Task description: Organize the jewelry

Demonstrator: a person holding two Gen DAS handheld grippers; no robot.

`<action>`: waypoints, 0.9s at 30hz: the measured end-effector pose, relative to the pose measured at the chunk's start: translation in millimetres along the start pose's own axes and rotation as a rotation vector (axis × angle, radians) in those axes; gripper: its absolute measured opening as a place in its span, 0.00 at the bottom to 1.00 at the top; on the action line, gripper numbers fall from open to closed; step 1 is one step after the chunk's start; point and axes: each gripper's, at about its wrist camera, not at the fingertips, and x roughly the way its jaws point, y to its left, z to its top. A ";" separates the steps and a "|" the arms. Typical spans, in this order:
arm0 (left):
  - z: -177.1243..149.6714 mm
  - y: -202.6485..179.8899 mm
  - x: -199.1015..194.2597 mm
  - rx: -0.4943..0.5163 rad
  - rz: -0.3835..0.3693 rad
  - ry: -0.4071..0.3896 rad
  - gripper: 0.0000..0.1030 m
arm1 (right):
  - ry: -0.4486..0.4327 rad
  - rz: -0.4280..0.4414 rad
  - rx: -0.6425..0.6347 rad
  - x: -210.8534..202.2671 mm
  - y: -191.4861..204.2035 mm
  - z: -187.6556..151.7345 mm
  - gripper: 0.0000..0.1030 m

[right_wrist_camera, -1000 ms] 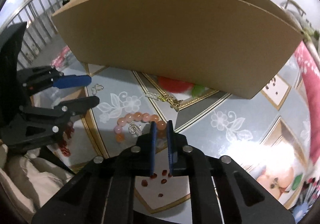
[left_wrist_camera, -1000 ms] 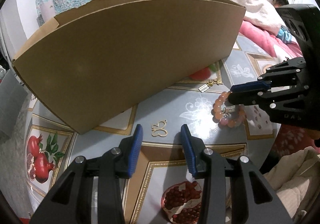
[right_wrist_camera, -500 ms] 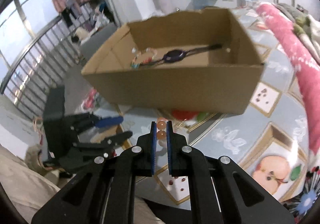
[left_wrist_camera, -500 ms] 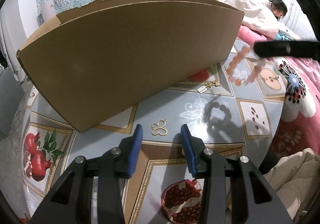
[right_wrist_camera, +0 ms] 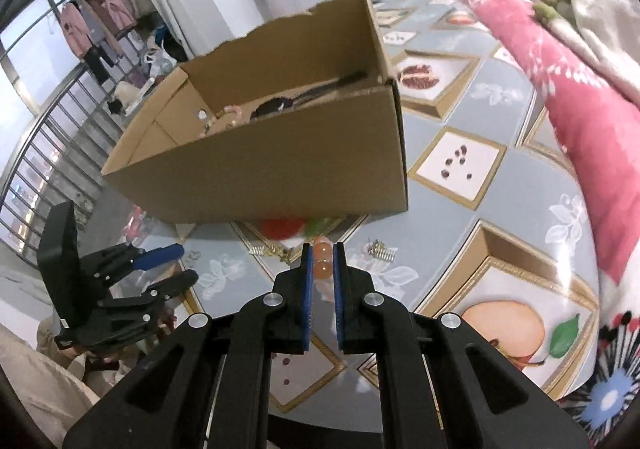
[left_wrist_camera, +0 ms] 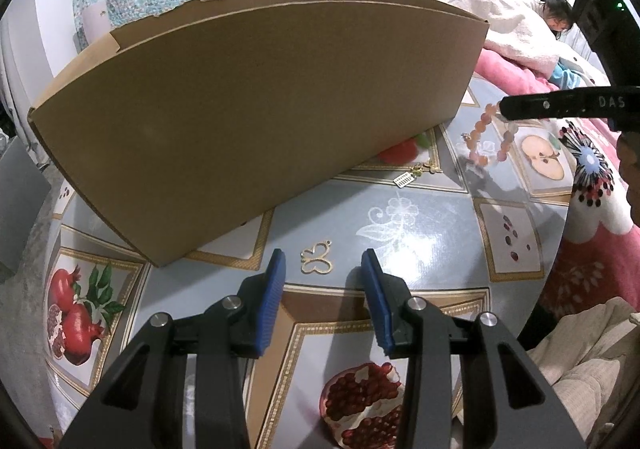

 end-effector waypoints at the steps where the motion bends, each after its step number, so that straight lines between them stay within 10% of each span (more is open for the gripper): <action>1: 1.0 -1.0 0.6 0.001 0.002 0.001 0.37 | -0.002 0.006 0.006 -1.5 -2.6 0.1 0.07; 13: 7.0 -6.2 3.7 0.002 0.016 0.016 0.37 | -0.002 0.228 0.074 -9.4 -3.2 0.7 0.07; 19: 6.5 -5.8 3.4 0.003 0.011 0.015 0.37 | 0.124 -0.016 0.093 22.3 -19.9 -15.8 0.22; 27: 6.2 -8.4 3.9 0.013 -0.004 0.014 0.37 | 0.100 -0.017 0.077 21.7 -10.3 -14.9 0.31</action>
